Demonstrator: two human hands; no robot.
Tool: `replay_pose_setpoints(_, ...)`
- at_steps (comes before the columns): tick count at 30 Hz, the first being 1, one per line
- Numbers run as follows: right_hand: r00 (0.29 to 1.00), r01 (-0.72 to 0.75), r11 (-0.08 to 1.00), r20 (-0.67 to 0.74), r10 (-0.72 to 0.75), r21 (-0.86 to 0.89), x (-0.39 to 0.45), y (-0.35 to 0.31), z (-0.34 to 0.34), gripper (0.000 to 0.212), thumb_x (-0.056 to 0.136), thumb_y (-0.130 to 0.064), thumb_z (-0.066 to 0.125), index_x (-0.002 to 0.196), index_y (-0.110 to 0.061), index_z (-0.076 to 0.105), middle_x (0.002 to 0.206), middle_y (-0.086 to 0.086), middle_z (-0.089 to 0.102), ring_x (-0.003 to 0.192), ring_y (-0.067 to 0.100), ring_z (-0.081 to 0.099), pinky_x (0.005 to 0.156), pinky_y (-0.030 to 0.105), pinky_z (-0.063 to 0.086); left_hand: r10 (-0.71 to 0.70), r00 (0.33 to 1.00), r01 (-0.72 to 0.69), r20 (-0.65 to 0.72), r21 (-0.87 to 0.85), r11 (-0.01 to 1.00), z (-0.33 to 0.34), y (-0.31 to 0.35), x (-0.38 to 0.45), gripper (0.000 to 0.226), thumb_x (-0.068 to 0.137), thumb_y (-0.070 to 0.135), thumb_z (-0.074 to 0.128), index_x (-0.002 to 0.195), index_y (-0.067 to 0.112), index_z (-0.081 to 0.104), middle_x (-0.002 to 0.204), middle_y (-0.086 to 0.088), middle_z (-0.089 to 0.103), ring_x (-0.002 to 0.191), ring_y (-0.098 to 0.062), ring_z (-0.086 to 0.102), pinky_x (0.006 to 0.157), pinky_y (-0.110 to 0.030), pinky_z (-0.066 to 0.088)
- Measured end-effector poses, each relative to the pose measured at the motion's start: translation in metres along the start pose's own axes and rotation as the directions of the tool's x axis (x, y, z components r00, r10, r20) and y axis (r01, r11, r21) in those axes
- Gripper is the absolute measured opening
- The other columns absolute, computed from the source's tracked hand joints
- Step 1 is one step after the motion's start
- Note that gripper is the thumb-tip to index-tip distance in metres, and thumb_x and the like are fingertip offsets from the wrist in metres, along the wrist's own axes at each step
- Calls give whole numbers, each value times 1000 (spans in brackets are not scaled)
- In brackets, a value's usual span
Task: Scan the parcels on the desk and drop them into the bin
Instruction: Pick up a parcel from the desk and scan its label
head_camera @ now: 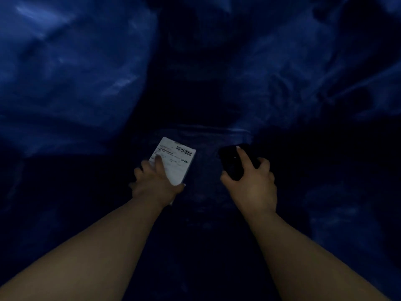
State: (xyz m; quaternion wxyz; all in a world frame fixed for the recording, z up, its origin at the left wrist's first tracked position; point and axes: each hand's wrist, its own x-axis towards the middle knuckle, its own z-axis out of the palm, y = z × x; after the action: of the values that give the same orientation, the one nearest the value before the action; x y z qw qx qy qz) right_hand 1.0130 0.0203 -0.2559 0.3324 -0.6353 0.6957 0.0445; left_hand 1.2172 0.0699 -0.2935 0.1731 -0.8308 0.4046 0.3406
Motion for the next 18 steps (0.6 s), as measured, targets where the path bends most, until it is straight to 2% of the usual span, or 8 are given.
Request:
replay_pose_setpoints(4,999,-19,1000,30,19,-15,15,10,30,76,90,-59,57,154,-51,17,152,9,24,127,33,39,103,51,43,30,1000,-30,3,22,999,27,3,25,114,78,78,54,154,23,-12,151,-16,7,135,-36,19,107,-54,35)
replay_pose_setpoints(10,996,-26,1000,80,27,-4,25,13,47,76,91,-60,56,154,-52,13,151,8,23,125,31,39,102,49,44,35,998,-39,44,93,995,33,-4,38,109,79,85,40,155,27,-14,160,-13,0,144,-36,12,115,-49,21)
replay_pose_setpoints(18,998,45,998,36,-46,39,6,-11,19,76,90,-63,55,154,-54,14,149,5,26,122,27,41,101,46,45,113,986,-95,-121,147,985,-16,-10,13,93,85,81,31,156,27,3,154,-11,19,134,-31,27,102,-39,36)
